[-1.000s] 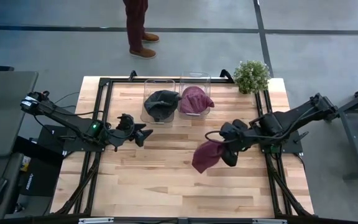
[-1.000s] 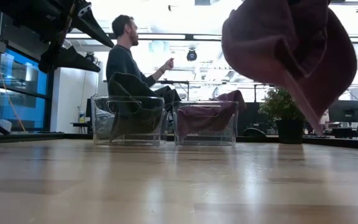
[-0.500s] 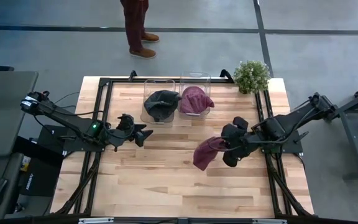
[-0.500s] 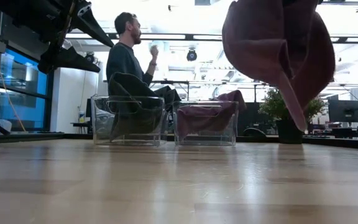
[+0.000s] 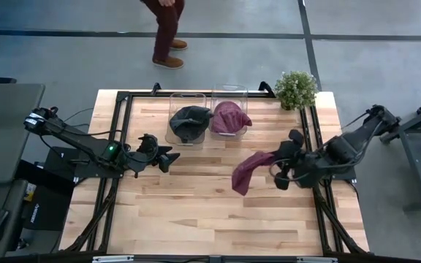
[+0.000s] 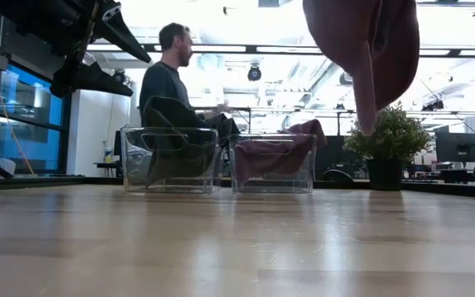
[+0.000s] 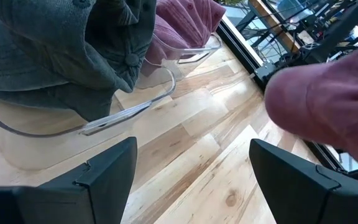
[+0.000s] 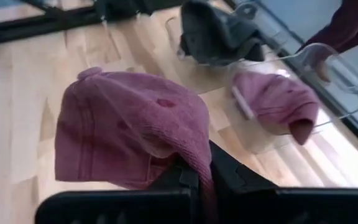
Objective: Pick & Place hat
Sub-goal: Put the red cap into the right transparent bin
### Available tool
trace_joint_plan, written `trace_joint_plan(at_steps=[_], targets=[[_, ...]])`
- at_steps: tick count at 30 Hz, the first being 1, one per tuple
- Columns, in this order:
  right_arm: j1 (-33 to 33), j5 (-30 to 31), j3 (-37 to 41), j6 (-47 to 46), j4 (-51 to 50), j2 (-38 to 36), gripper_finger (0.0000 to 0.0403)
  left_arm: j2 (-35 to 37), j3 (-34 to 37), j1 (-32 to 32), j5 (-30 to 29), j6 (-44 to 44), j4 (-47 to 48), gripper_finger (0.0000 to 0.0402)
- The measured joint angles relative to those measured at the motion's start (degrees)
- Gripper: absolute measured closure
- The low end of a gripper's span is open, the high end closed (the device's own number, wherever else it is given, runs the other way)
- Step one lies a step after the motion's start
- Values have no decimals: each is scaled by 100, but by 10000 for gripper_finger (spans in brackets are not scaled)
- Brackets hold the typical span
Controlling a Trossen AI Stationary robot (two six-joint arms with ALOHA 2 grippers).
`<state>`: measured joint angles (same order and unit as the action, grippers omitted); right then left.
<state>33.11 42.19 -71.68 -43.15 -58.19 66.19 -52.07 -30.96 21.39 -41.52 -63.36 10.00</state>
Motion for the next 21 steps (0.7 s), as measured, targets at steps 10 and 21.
trace_joint_plan(at_steps=[10, 21], targets=[[-207, 538, 1169, 1164, 1745, -1490, 403, 0, 0, 2, 0, 7, 0, 99], [-1299, -333, 2084, 2923, 3879, -2301, 403, 0, 0, 2, 224, 624, -2, 99]])
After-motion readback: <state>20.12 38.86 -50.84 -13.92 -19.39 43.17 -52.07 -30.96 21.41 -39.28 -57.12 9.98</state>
